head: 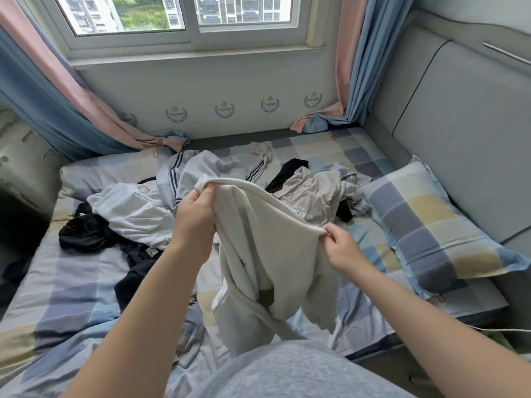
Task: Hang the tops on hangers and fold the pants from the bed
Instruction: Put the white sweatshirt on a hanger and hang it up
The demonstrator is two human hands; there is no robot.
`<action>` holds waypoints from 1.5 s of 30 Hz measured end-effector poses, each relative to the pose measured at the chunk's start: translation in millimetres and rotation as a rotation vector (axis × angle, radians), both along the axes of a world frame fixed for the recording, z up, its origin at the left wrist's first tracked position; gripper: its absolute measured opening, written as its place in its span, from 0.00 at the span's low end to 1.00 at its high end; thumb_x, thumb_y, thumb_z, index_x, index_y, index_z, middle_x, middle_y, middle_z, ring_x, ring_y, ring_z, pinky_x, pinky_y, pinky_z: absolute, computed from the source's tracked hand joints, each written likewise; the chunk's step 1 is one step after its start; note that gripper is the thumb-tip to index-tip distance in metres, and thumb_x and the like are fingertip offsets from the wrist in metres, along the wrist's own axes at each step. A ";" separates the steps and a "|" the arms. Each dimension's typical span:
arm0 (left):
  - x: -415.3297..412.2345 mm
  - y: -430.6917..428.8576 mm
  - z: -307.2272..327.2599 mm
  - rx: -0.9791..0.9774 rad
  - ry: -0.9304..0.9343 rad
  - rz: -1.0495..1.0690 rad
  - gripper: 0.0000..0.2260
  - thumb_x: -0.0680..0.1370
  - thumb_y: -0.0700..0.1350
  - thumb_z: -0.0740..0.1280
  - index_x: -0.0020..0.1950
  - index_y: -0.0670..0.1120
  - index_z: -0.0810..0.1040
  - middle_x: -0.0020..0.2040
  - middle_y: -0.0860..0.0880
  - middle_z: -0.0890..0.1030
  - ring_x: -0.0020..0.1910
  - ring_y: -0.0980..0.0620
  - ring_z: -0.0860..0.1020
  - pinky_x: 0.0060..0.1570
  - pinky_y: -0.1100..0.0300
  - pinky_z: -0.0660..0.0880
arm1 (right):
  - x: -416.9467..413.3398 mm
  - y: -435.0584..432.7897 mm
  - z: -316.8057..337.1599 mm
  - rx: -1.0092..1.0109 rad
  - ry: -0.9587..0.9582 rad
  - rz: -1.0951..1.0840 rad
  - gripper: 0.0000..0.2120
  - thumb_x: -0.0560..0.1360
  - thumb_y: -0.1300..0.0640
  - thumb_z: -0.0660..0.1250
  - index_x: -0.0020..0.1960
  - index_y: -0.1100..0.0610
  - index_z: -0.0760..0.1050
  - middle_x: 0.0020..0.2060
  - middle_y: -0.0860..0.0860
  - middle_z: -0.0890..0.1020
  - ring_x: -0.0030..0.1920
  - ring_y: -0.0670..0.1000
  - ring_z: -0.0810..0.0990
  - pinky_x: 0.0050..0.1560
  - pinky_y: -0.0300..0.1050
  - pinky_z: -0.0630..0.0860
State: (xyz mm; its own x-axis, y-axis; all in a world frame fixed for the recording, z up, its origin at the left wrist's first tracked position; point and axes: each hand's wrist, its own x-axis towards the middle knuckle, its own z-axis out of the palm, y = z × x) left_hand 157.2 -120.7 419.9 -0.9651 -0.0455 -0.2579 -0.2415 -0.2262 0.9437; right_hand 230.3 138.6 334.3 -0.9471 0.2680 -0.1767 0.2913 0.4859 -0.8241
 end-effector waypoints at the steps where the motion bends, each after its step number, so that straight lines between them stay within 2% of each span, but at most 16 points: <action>1: -1.7 0.1 -6.8 -0.052 -0.042 -0.022 0.09 0.83 0.49 0.64 0.51 0.49 0.83 0.56 0.44 0.84 0.61 0.42 0.80 0.63 0.45 0.76 | -3.0 4.5 10.9 -0.029 0.042 0.002 0.12 0.82 0.63 0.59 0.41 0.57 0.72 0.33 0.49 0.74 0.36 0.48 0.69 0.36 0.43 0.66; 4: 1.5 9.3 -24.9 -0.269 -0.150 -0.202 0.10 0.80 0.50 0.69 0.58 0.47 0.81 0.58 0.48 0.82 0.62 0.44 0.78 0.53 0.53 0.76 | -11.2 6.3 50.1 -0.175 0.172 0.003 0.10 0.83 0.59 0.59 0.44 0.55 0.75 0.36 0.52 0.75 0.37 0.49 0.70 0.40 0.46 0.67; 6: 11.5 19.6 -34.3 -0.339 -0.169 -0.320 0.22 0.78 0.48 0.72 0.71 0.46 0.73 0.64 0.50 0.77 0.60 0.49 0.77 0.50 0.58 0.72 | -16.2 0.1 77.6 -0.239 0.245 0.021 0.10 0.82 0.54 0.60 0.46 0.56 0.77 0.38 0.55 0.76 0.40 0.51 0.71 0.43 0.49 0.69; 8: 24.1 29.4 -44.2 -0.355 -0.111 -0.463 0.29 0.76 0.45 0.74 0.75 0.49 0.68 0.67 0.51 0.73 0.58 0.54 0.77 0.49 0.63 0.76 | -19.4 -8.9 101.7 -0.288 0.285 0.053 0.11 0.83 0.53 0.61 0.47 0.58 0.77 0.39 0.56 0.76 0.41 0.53 0.73 0.46 0.51 0.70; 10: 36.4 41.3 -53.3 -0.352 0.002 -0.618 0.26 0.74 0.45 0.77 0.69 0.53 0.72 0.67 0.54 0.76 0.58 0.57 0.79 0.54 0.61 0.79 | -20.7 -18.9 120.2 -0.317 0.295 0.132 0.10 0.83 0.57 0.63 0.46 0.59 0.78 0.39 0.56 0.78 0.41 0.52 0.75 0.46 0.50 0.72; 13: 45.1 57.9 -57.2 -0.446 0.221 -0.634 0.22 0.71 0.53 0.76 0.63 0.56 0.76 0.59 0.56 0.81 0.59 0.59 0.79 0.60 0.58 0.76 | -20.1 -28.5 139.6 -0.369 0.290 0.268 0.09 0.81 0.60 0.66 0.43 0.57 0.81 0.39 0.54 0.80 0.42 0.50 0.77 0.46 0.44 0.75; 16: 43.5 65.6 -53.0 -0.593 0.303 -0.608 0.06 0.75 0.56 0.67 0.48 0.57 0.79 0.46 0.57 0.82 0.48 0.58 0.79 0.51 0.54 0.76 | -23.3 -22.5 149.9 -0.408 0.264 0.307 0.08 0.78 0.59 0.69 0.41 0.57 0.82 0.37 0.55 0.80 0.39 0.50 0.77 0.41 0.41 0.75; 19: 37.9 60.6 -51.9 -0.648 0.306 -0.557 0.14 0.80 0.53 0.62 0.38 0.47 0.73 0.33 0.54 0.75 0.34 0.56 0.71 0.37 0.54 0.70 | -32.4 0.8 150.3 -0.303 0.220 0.252 0.09 0.76 0.56 0.72 0.39 0.59 0.82 0.34 0.54 0.79 0.36 0.49 0.75 0.37 0.38 0.72; 23: 30.0 52.1 -45.3 -0.555 0.168 -0.484 0.17 0.83 0.47 0.62 0.35 0.47 0.69 0.26 0.59 0.64 0.26 0.59 0.62 0.27 0.62 0.59 | -45.1 33.6 130.7 -0.026 0.130 0.063 0.07 0.75 0.56 0.74 0.41 0.59 0.82 0.36 0.51 0.81 0.37 0.47 0.76 0.42 0.43 0.72; 26: 28.1 53.9 -36.7 -0.453 0.029 -0.433 0.18 0.79 0.53 0.64 0.40 0.38 0.77 0.33 0.51 0.74 0.33 0.54 0.71 0.38 0.58 0.66 | -41.5 31.8 116.4 0.060 0.139 -0.004 0.05 0.75 0.57 0.74 0.42 0.51 0.79 0.40 0.49 0.83 0.42 0.50 0.80 0.42 0.43 0.75; 29: 30.6 57.4 -35.4 -0.315 -0.123 -0.355 0.14 0.81 0.49 0.63 0.45 0.41 0.82 0.41 0.44 0.82 0.40 0.48 0.79 0.45 0.52 0.75 | -26.5 19.3 101.6 0.026 0.114 0.135 0.03 0.76 0.55 0.73 0.45 0.50 0.79 0.42 0.47 0.83 0.43 0.46 0.82 0.43 0.39 0.74; 33: 36.6 56.1 -29.8 -0.088 -0.301 -0.282 0.12 0.83 0.48 0.63 0.48 0.43 0.82 0.39 0.41 0.84 0.35 0.46 0.82 0.39 0.54 0.78 | 0.2 -0.6 73.3 -0.059 -0.120 0.402 0.03 0.78 0.55 0.69 0.50 0.55 0.79 0.43 0.50 0.85 0.42 0.46 0.83 0.47 0.42 0.81; 36: 42.4 55.8 -19.6 0.051 -0.391 -0.277 0.16 0.82 0.52 0.64 0.56 0.40 0.82 0.46 0.38 0.84 0.42 0.42 0.83 0.45 0.50 0.79 | 14.7 -21.2 47.9 -0.031 -0.298 0.523 0.08 0.78 0.52 0.69 0.55 0.55 0.80 0.47 0.48 0.86 0.48 0.46 0.84 0.52 0.41 0.80; 39: 46.8 57.6 -8.2 0.219 -0.451 -0.229 0.20 0.81 0.54 0.65 0.63 0.39 0.80 0.57 0.36 0.83 0.54 0.40 0.82 0.57 0.46 0.79 | 22.1 -43.7 22.4 -0.006 -0.375 0.511 0.19 0.73 0.45 0.70 0.61 0.51 0.78 0.54 0.48 0.84 0.55 0.50 0.82 0.60 0.51 0.78; 41: 46.6 56.5 -0.5 0.322 -0.465 -0.206 0.23 0.81 0.56 0.65 0.65 0.39 0.79 0.62 0.37 0.81 0.60 0.40 0.80 0.65 0.45 0.75 | 23.9 -56.6 6.7 0.033 -0.411 0.468 0.23 0.69 0.43 0.71 0.63 0.48 0.76 0.55 0.48 0.83 0.55 0.51 0.82 0.58 0.52 0.79; 45: 39.1 46.5 9.8 0.454 -0.404 -0.196 0.26 0.81 0.59 0.63 0.69 0.41 0.77 0.64 0.38 0.79 0.65 0.40 0.77 0.67 0.45 0.73 | 18.1 -66.7 -23.3 0.186 -0.383 0.351 0.13 0.73 0.51 0.69 0.56 0.53 0.79 0.53 0.55 0.83 0.55 0.59 0.80 0.45 0.44 0.72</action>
State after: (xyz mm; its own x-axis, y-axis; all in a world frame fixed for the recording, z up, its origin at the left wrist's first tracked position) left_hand 196.3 -74.3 429.7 -0.7668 0.3210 -0.5559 -0.6359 -0.4975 0.5900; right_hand 248.4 72.0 311.0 -0.8624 0.0075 -0.5062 0.3478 0.7353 -0.5817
